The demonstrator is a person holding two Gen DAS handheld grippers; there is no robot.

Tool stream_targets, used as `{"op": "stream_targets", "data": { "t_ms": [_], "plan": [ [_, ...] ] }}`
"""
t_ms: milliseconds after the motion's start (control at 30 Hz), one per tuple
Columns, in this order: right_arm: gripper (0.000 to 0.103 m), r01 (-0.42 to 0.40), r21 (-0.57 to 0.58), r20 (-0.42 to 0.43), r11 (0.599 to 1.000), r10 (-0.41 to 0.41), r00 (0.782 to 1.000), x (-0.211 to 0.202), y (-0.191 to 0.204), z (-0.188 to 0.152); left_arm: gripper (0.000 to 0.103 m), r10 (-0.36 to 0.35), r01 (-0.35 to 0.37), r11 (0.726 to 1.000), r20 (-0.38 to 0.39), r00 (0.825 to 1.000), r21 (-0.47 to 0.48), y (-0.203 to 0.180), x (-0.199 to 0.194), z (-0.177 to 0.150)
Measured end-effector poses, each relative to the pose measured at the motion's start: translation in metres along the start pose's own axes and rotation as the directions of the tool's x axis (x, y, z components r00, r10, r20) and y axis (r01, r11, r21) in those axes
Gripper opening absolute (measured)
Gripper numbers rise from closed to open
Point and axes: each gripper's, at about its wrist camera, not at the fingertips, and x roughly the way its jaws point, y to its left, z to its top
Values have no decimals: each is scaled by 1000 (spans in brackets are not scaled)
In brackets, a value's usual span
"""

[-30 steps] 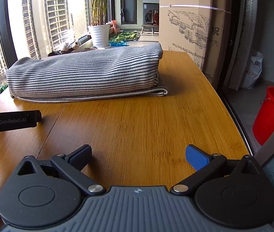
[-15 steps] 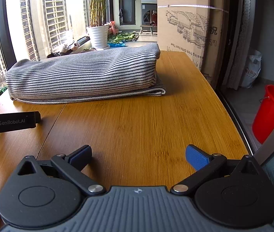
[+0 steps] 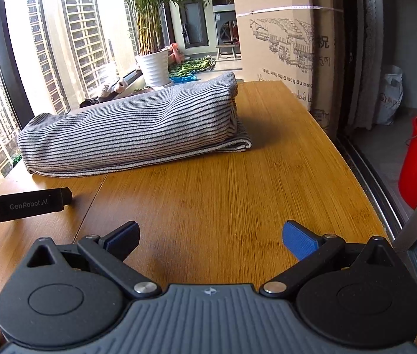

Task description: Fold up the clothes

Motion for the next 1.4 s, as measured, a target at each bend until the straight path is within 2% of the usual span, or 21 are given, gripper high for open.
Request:
{"op": "stream_targets", "data": {
  "t_ms": [267,533,633,800,933,1033,1133,1167,1200,1267,1300,1333,1400],
  "plan": [
    [103,-67,55,33,996,66,997,-4,-10,-2,103,0,0,1000,-1,1000,0,0,0,0],
    [103,-86,75,45,993,83,996,-5,-13,-3,103,-13,13,1000,-1,1000,6,0,4,4],
    [103,-84,72,44,994,81,996,-6,-12,-4,103,-41,41,999,-1,999,30,-1,14,12],
    [103,-76,61,38,995,74,997,-6,-10,-4,103,-134,134,985,-6,991,105,0,34,29],
    [103,-91,36,22,995,91,996,-6,-6,-5,103,-169,168,977,-9,986,127,2,46,37],
    [103,-68,-79,-37,995,65,997,-2,6,-3,103,-197,197,971,-12,980,139,4,54,44],
    [102,-130,-172,-86,977,116,990,1,10,3,103,-242,242,952,-23,970,190,1,57,45],
    [98,-154,-186,-38,970,149,988,-3,8,7,103,-263,264,941,-34,964,210,1,55,44],
    [96,-139,-222,14,965,146,989,-7,9,10,103,-286,290,929,-50,957,231,3,50,41],
    [96,-39,-368,168,929,107,980,-18,22,23,103,-338,344,897,-72,938,278,10,35,28],
    [96,-14,-413,206,911,108,973,-17,28,30,103,-363,367,883,-70,929,293,13,29,22],
    [94,-13,-457,204,889,119,972,-10,36,40,103,-388,389,869,-67,919,307,16,25,17],
    [92,-35,-547,171,837,152,973,6,53,56,103,-408,407,860,-64,911,309,19,23,15]
  ]
}}
